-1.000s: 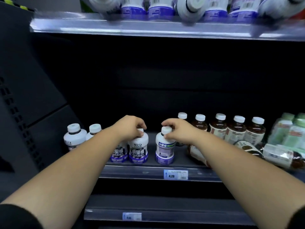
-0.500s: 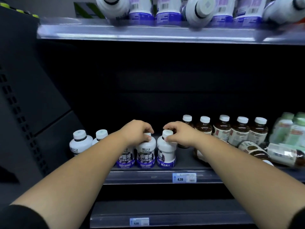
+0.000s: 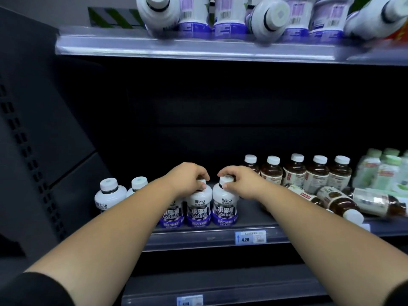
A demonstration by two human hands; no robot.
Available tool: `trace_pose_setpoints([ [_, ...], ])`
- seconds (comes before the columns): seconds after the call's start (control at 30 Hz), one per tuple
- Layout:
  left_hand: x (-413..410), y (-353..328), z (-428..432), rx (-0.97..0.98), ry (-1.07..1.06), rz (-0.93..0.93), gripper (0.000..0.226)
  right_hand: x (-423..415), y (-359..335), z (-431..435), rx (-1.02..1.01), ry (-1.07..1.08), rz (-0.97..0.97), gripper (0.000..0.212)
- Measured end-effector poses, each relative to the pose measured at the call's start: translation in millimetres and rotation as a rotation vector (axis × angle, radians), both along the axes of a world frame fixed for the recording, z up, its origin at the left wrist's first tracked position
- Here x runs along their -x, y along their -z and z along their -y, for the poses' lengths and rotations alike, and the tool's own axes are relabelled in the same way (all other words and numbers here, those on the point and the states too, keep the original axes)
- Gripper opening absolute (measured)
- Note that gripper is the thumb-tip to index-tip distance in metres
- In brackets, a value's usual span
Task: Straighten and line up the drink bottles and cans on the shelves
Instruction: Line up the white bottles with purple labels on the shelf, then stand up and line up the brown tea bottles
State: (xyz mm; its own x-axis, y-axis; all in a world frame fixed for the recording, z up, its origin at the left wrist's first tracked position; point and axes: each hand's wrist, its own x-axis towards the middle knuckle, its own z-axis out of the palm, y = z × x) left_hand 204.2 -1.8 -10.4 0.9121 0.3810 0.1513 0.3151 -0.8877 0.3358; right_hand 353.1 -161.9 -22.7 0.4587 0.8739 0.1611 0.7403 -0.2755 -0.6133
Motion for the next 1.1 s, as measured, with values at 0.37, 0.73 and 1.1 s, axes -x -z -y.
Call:
trace_pose_setpoints([
  [0.37, -3.5, -3.8, 4.8, -0.063, -0.01, -0.004, 0.028, -9.4, 5.7, 3.7, -0.027, -0.062, -0.074, 0.034],
  [0.73, -70.5, -23.6, 49.6, 0.019, 0.046, 0.107, 0.036, -76.9, -13.3, 50.7, -0.045, -0.055, 0.005, 0.047],
  [1.1, -173.0, -11.3, 89.1, 0.115, -0.123, 0.177, 0.039, -202.7, -26.0, 92.9, -0.008, -0.073, 0.115, 0.043],
])
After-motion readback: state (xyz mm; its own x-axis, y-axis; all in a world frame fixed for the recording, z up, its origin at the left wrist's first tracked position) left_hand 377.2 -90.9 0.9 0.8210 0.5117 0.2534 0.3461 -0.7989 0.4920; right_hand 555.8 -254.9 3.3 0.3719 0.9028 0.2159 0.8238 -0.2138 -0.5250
